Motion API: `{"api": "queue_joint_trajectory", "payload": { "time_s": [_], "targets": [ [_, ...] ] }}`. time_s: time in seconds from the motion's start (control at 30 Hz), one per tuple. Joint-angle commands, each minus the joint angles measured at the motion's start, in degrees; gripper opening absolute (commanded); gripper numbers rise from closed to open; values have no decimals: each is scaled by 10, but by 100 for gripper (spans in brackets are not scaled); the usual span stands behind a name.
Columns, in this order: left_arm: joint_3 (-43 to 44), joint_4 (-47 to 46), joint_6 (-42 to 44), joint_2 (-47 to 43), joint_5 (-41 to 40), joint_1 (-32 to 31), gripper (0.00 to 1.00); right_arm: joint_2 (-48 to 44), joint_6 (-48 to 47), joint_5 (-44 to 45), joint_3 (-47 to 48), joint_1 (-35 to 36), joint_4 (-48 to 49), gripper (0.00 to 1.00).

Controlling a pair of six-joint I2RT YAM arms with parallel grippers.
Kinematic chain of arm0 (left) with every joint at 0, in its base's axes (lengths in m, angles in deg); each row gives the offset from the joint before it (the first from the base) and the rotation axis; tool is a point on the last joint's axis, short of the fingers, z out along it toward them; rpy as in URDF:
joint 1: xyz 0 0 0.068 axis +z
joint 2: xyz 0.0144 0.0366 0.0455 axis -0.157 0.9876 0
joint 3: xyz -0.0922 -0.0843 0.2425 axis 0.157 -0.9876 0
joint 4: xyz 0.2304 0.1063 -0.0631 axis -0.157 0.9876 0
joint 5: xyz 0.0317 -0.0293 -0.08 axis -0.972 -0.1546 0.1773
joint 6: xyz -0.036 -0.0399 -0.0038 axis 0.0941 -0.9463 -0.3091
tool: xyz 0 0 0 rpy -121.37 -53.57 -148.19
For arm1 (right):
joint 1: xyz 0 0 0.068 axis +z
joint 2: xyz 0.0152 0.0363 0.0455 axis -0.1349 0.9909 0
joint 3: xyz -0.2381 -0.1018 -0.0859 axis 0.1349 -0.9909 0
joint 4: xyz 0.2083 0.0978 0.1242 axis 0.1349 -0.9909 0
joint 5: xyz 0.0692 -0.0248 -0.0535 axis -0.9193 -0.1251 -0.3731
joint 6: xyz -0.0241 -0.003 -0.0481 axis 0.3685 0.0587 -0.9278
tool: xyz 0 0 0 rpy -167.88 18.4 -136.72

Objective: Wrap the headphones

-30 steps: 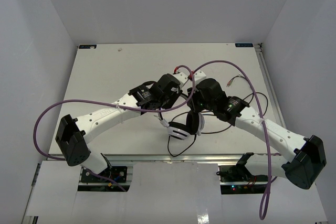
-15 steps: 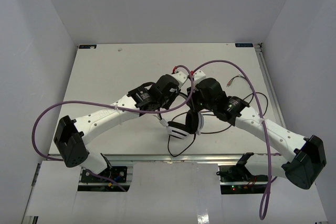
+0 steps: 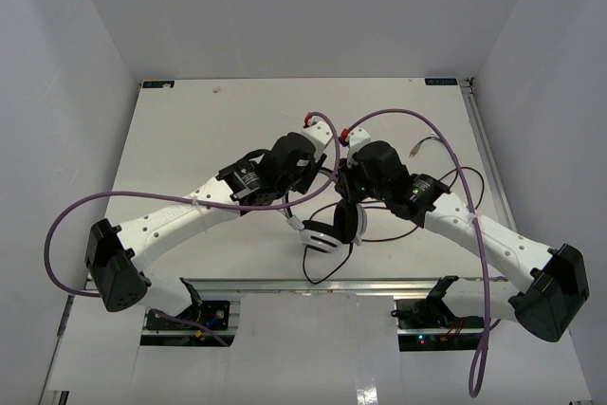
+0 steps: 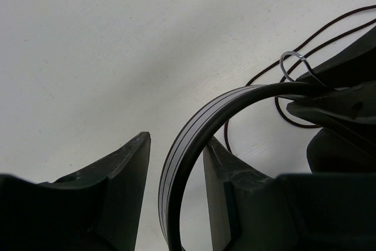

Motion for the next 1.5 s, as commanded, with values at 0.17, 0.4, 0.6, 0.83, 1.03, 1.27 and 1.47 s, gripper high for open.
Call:
{"api": "queue_joint_trajectory", "payload": {
  "time_s": [0.17,0.4,0.6,0.83,1.03,1.27,1.47],
  "targets": [
    [-8,-22,8,-17,-1,0,42,0,7,-25,19,3,20,8],
    [1,1,5,-5,7,0,46,0,4,-21,29,3,11,8],
    [-3,9,6,0,13,-1,48,1,2,-20,29,2,11,8],
    [-6,17,9,7,28,-4,29,1,-1,-20,30,3,9,8],
    [-7,16,0,8,55,-4,0,3,-6,-19,37,2,9,9],
    [14,29,-43,-9,-18,-2,0,-13,-22,1,76,1,0,68],
    [87,90,-111,-18,-132,52,0,-101,-30,69,67,1,8,82]
  ]
}}
